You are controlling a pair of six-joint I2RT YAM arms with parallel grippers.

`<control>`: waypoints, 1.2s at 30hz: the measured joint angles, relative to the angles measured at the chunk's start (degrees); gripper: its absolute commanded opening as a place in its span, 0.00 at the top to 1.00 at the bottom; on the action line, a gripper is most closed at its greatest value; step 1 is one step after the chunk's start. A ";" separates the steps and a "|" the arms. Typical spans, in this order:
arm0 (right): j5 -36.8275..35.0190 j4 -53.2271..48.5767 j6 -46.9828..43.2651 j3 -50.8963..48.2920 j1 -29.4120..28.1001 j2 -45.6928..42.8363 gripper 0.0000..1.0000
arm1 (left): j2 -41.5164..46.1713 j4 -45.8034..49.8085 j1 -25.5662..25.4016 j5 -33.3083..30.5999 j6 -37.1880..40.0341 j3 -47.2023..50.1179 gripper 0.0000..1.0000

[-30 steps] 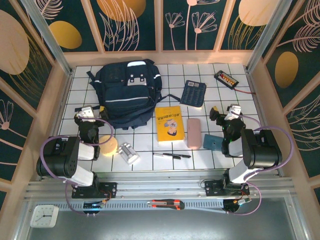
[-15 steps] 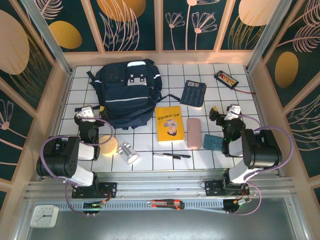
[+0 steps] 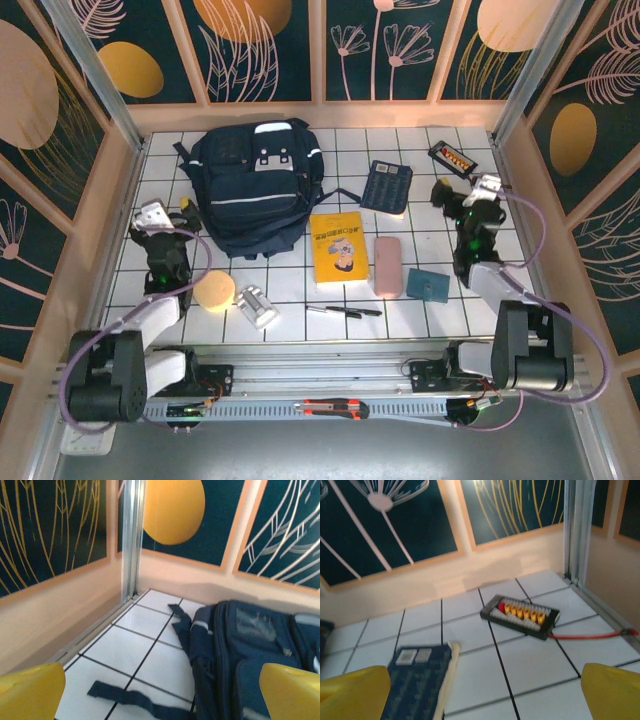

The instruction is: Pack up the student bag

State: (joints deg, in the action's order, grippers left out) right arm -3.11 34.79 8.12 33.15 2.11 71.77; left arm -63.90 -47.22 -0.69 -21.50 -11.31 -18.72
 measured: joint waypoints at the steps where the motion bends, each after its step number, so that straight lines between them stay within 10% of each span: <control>1: 0.04 -5.01 1.44 3.85 0.07 -0.24 0.02 | 2.03 4.37 0.00 -0.11 -1.44 -1.86 0.01; 10: 9.46 -39.91 14.08 28.85 -0.24 2.12 0.11 | 8.85 36.50 -1.42 9.81 -8.48 -19.67 0.01; 19: 24.17 -54.49 19.85 37.42 -12.52 11.87 0.12 | -4.98 61.11 -14.12 13.57 0.28 -37.92 0.01; 36: 32.00 -62.23 25.03 57.53 -27.06 39.82 0.19 | -19.23 72.83 -20.22 12.00 9.62 -44.70 0.01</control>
State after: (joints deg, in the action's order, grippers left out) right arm 28.88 -27.44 33.15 90.67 -24.95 111.59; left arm -83.13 25.61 -20.91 -9.50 -1.69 -63.42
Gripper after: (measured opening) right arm 0.816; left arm 0.987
